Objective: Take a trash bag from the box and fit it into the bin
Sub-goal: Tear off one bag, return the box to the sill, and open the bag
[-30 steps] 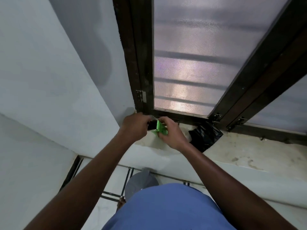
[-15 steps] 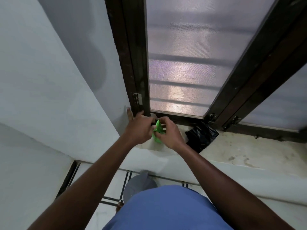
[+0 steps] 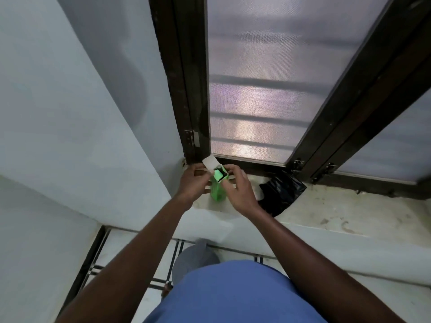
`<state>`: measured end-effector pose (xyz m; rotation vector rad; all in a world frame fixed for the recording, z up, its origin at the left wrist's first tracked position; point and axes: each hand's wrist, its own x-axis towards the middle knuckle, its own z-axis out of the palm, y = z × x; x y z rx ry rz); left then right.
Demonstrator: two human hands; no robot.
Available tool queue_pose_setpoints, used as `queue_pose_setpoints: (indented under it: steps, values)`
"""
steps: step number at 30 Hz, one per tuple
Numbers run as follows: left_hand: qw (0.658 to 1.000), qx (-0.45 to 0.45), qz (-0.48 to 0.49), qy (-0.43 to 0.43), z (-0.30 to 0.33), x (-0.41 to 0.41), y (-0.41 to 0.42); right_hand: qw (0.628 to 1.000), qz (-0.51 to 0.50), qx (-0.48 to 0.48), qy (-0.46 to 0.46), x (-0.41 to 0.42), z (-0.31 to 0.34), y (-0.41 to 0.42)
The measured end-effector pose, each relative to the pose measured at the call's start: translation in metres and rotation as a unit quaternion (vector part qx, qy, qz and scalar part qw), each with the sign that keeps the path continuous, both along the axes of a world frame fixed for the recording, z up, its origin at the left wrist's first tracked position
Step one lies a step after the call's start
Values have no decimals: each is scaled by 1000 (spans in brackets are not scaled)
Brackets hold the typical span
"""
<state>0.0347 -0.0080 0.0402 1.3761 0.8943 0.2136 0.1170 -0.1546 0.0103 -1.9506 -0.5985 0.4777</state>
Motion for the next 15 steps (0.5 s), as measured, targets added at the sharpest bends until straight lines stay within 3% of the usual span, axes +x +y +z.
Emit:
queue_pose_setpoints:
  steps: [5,12,15]
  values:
    - [999,36,10,-13,-7,5,8,996,-68,29,49,5,-10,2]
    - [1000,7,11,-17,-6,10,11,999,-35,7,28,6,1,3]
    - [995,98,-10,-5,-9,7,13,1000,-13,1,27,8,1,5]
